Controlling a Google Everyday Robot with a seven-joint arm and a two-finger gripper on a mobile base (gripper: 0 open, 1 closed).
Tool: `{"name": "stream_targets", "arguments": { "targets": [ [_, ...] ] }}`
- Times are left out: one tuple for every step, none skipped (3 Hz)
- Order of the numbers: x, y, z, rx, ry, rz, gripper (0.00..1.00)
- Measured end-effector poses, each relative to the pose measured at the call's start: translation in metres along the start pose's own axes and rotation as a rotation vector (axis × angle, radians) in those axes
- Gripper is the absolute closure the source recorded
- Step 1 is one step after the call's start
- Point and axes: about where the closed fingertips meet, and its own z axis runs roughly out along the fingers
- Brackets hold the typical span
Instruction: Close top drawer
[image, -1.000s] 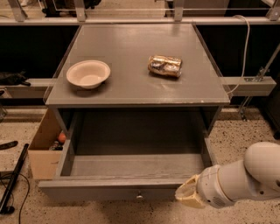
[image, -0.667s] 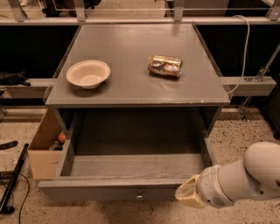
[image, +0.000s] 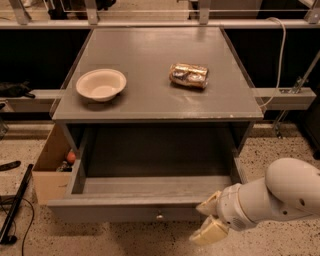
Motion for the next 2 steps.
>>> {"name": "stream_targets", "arguments": {
  "targets": [
    [0.000, 0.001, 0.000, 0.000, 0.000, 0.000, 0.00],
    [-0.031, -0.041, 0.011, 0.034, 0.026, -0.042, 0.24]
  ]
}}
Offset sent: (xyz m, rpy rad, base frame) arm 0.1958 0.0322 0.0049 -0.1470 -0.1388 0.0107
